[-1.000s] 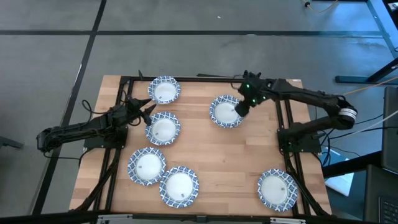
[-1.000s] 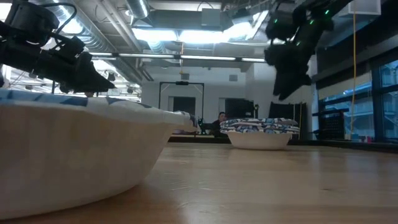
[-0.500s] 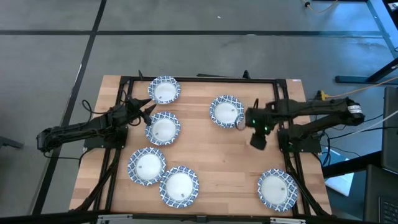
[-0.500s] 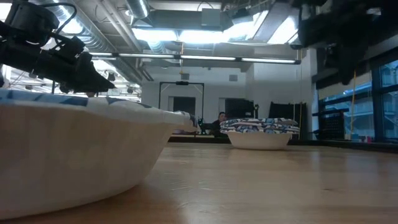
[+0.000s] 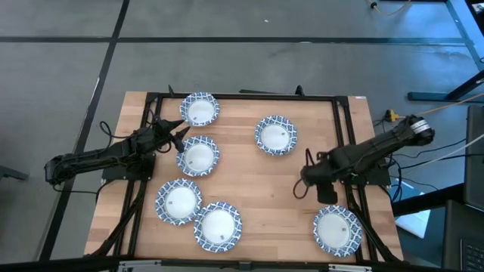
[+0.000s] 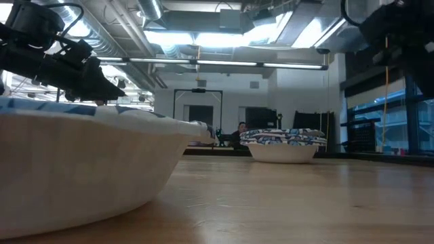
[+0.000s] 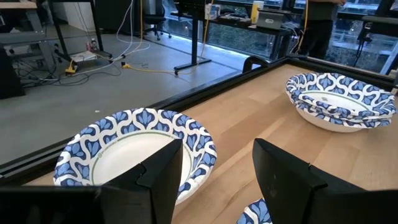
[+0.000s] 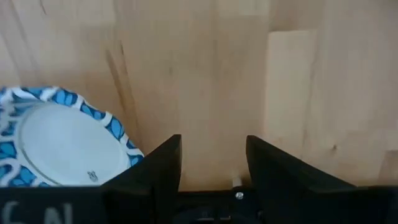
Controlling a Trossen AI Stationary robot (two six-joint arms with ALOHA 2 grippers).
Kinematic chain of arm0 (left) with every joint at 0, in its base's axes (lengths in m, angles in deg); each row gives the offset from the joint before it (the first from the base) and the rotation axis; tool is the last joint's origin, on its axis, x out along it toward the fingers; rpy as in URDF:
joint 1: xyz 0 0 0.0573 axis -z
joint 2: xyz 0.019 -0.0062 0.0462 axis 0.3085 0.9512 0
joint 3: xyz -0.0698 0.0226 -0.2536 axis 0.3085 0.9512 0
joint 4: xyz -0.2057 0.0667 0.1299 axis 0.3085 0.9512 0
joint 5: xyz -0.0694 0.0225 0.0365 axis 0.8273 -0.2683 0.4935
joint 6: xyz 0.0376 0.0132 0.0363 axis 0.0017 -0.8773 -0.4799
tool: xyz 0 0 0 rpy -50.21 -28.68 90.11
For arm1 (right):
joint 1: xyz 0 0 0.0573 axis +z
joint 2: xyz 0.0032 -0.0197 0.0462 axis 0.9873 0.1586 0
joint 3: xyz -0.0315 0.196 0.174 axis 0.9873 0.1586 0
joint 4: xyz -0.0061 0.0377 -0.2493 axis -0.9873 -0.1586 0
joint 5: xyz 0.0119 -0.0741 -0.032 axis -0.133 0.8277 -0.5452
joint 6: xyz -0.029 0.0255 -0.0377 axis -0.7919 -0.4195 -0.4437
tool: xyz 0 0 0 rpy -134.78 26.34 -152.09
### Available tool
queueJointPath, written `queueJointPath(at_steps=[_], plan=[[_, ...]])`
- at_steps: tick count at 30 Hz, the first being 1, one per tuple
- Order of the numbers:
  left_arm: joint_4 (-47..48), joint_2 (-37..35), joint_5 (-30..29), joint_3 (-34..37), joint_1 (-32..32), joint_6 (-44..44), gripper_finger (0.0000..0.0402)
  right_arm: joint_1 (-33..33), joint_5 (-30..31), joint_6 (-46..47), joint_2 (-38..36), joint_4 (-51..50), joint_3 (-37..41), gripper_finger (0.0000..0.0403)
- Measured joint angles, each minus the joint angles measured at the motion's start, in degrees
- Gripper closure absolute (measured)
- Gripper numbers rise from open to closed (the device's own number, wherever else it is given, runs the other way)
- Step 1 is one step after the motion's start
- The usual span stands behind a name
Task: Nest bowls inside each other
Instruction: Stack the white bowl on the white bowl
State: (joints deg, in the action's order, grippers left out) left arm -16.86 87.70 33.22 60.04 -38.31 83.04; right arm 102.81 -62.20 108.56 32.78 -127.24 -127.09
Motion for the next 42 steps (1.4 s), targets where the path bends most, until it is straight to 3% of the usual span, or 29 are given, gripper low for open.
queueJointPath(at_steps=[7, 11, 16, 20, 27, 35, 42], plan=[[0.0, 0.0, 0.0, 0.0, 0.0, 0.0, 0.0211, 7.5, -0.9, -0.9, 8.9, 1.8, 0.0, 0.0222], [0.0, 0.0, 0.0, 0.0, 0.0, 0.0, 0.0211, 11.4, -5.9, -0.8, 13.0, 4.8, 0.0, 0.0222], [0.0, 0.0, 0.0, 0.0, 0.0, 0.0, 0.0211, 16.3, -12.2, 2.7, 15.0, 7.1, 0.0, 0.0222], [0.0, 0.0, 0.0, 0.0, 0.0, 0.0, 0.0211, 19.6, -12.2, 5.6, 15.0, 9.4, 0.0, 0.0222], [0.0, 0.0, 0.0, 0.0, 0.0, 0.0, 0.0211, 20.2, -7.0, 11.0, 16.7, 9.6, 0.0, 0.0222], [0.0, 0.0, 0.0, 0.0, 0.0, 0.0, 0.0211, 20.2, -10.5, 7.8, 22.4, 13.0, 0.0, 0.0227], [0.0, 0.0, 0.0, 0.0, 0.0, 0.0, 0.0211, 20.2, -11.6, 8.0, 24.2, 13.9, 0.0, 0.0295]])
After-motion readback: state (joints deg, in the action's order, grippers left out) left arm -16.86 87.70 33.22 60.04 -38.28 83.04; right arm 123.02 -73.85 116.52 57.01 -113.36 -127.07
